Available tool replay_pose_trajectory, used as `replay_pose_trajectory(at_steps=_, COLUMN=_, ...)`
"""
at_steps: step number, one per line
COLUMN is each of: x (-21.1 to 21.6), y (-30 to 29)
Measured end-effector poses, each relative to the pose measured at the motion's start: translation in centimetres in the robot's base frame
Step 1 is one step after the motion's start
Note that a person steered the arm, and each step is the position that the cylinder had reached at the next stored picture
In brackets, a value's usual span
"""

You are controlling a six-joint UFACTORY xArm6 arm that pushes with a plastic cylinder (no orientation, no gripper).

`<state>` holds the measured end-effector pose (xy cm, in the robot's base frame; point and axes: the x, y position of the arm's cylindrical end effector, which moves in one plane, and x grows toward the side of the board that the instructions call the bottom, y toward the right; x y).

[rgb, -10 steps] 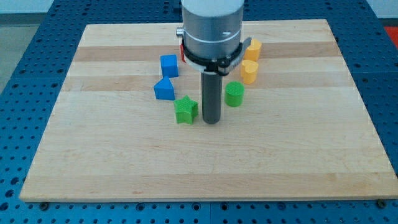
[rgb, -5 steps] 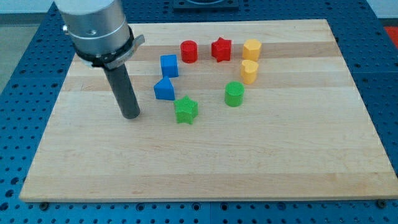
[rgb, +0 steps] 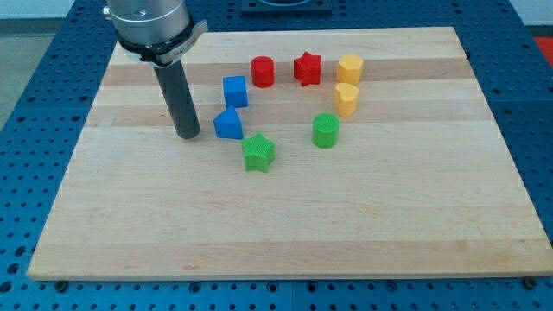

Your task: Place the blue triangle vertically above the green star

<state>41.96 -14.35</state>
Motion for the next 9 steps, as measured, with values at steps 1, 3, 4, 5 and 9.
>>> replay_pose_trajectory(at_steps=1, x=0.0, y=0.0)
replay_pose_trajectory(at_steps=3, x=-0.5, y=1.3)
replay_pose_trajectory(at_steps=4, x=-0.8, y=2.6)
replay_pose_trajectory(at_steps=5, x=-1.2, y=4.6)
replay_pose_trajectory(at_steps=9, x=-2.4, y=6.6)
